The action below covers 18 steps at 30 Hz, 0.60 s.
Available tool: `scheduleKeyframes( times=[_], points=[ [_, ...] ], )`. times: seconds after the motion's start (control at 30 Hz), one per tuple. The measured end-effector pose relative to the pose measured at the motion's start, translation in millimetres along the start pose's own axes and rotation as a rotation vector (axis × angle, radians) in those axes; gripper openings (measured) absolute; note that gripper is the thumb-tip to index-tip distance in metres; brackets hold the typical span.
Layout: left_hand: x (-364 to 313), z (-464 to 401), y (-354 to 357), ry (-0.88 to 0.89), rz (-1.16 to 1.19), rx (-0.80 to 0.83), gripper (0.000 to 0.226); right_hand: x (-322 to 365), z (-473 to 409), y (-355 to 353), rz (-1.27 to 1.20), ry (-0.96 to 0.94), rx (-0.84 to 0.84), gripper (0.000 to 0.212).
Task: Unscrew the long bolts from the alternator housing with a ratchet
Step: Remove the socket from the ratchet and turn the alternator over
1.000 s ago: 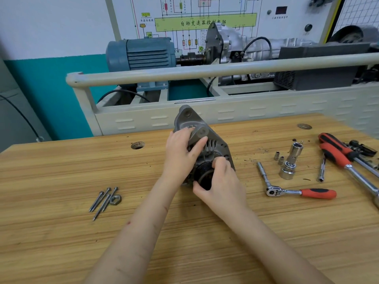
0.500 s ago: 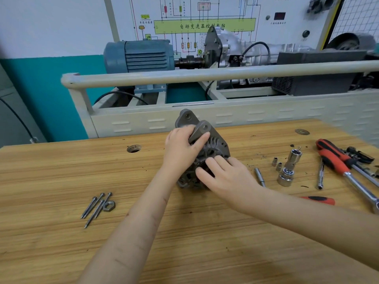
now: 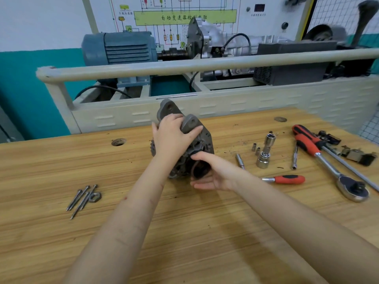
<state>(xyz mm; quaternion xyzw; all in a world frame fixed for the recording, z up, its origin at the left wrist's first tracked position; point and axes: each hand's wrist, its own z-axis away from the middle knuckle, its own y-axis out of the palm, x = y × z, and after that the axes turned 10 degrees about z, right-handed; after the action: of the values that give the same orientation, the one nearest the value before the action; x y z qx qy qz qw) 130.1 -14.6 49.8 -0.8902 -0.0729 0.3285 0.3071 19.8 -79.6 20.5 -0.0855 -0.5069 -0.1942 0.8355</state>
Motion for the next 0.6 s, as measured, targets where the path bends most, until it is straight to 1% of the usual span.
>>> scheduleKeyframes(
  times=[0.1,0.17,0.2,0.23,0.27,0.33,0.4,0.5,0.6],
  points=[
    [4.6,-0.8,-4.5,0.023,0.012,0.005,0.041,-4.1,15.1,8.3,0.121,-0.085,-0.148,0.059],
    [5.8,-6.5,-7.5,-0.030,0.058,0.016,0.042,-24.8,44.1,5.5,0.365,-0.174,-0.212,0.044],
    [4.8,-9.9,-6.3,-0.074,0.066,0.009,0.041,-39.8,62.3,1.9,0.503,-0.221,-0.241,0.042],
    [2.9,-12.1,-4.1,-0.107,0.034,0.000,0.041,-54.4,80.6,-1.8,0.601,-0.254,-0.270,0.046],
    [0.2,-11.2,-0.7,-0.124,-0.023,0.000,0.040,-68.1,96.7,-6.2,0.650,-0.270,-0.301,0.049],
    [-3.9,-11.6,6.0,-0.119,-0.083,-0.008,0.039,-83.5,113.7,-17.5,0.655,-0.274,-0.347,0.055],
    [-3.8,-11.9,6.9,-0.115,-0.082,-0.003,0.038,-86.6,114.7,-28.3,0.721,-0.249,-0.366,0.062],
    [0.6,-11.0,1.8,-0.105,-0.071,0.008,0.039,-85.0,105.3,-32.2,0.851,-0.255,-0.369,0.063],
    [0.5,-9.5,-2.8,-0.095,-0.088,0.007,0.039,-82.6,89.7,-22.0,0.853,-0.288,-0.325,0.062]
  ],
)
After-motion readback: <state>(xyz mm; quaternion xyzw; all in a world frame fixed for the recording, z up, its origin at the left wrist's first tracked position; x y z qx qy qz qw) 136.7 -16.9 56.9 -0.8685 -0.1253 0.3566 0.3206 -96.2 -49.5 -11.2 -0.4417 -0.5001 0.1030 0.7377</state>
